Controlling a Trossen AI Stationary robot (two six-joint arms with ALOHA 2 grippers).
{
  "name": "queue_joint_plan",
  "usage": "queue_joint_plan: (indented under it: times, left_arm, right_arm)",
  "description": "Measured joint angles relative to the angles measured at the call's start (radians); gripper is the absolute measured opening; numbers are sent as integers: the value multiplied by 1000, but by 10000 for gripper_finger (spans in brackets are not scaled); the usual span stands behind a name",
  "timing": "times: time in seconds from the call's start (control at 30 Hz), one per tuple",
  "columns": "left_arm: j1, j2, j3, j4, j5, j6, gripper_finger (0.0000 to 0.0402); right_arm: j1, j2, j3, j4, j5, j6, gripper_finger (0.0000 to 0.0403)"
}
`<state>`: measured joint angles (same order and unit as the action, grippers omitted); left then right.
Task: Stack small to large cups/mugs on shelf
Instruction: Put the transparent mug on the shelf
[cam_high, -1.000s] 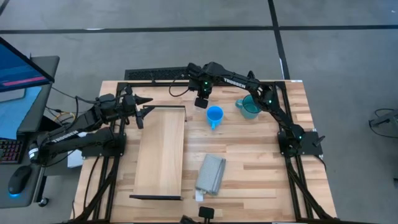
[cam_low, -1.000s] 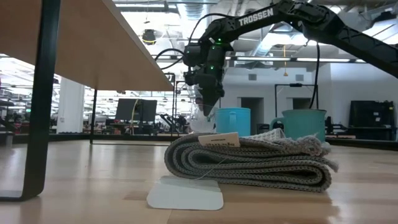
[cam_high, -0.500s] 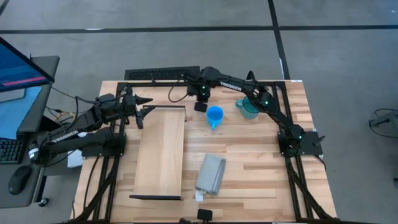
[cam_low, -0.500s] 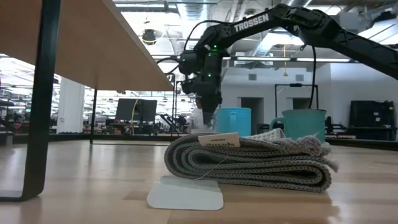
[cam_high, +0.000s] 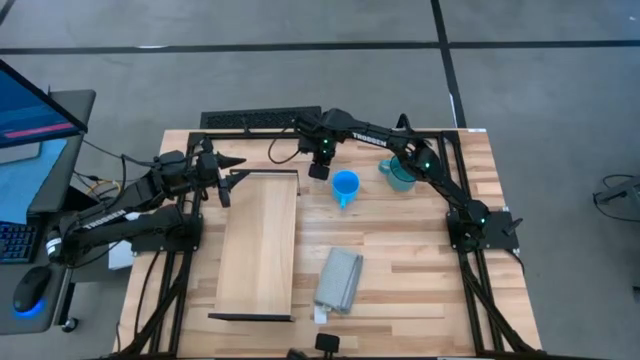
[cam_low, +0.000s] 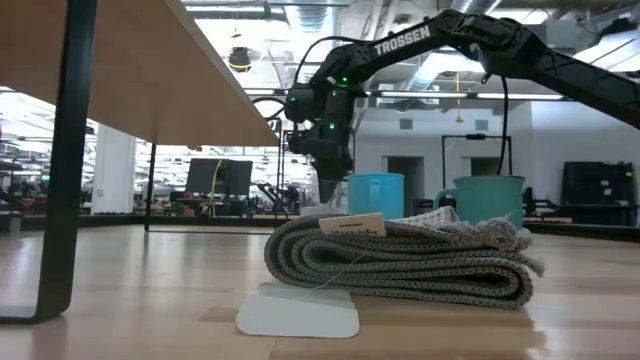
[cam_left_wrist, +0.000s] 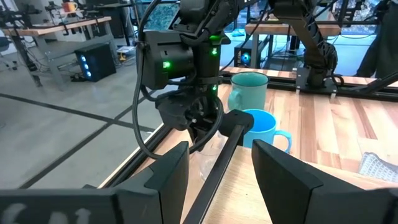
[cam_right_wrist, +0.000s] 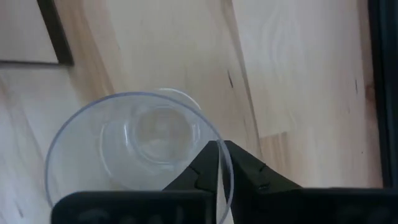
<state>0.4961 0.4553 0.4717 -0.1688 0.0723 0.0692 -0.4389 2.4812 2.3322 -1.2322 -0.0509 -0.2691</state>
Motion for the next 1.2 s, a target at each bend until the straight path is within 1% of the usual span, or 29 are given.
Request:
queue_joint_plan:
  times: [0.2, 0.47, 0.7, 0.83, 1.07, 1.2]
  left_arm:
    - [0, 0, 0, 0, 0, 0, 169]
    - [0, 0, 0, 0, 0, -4, 169]
    - [0, 0, 0, -10, 0, -5, 169]
    - [0, 0, 0, -10, 0, -5, 169]
    - [0, 0, 0, -10, -1, -9, 169]
    - [0, 0, 0, -10, -1, -12, 169]
  right_arm:
    - [0, 0, 0, 30, 0, 1, 51]
    - [0, 0, 0, 104, -5, 63, 51]
    - [0, -1, 0, 196, -49, 112, 52]
    - [0, -1, 1, 230, -49, 114, 52]
    - [-1, -2, 1, 211, -50, 122, 52]
    - [0, -25, 2, 199, -55, 118, 52]
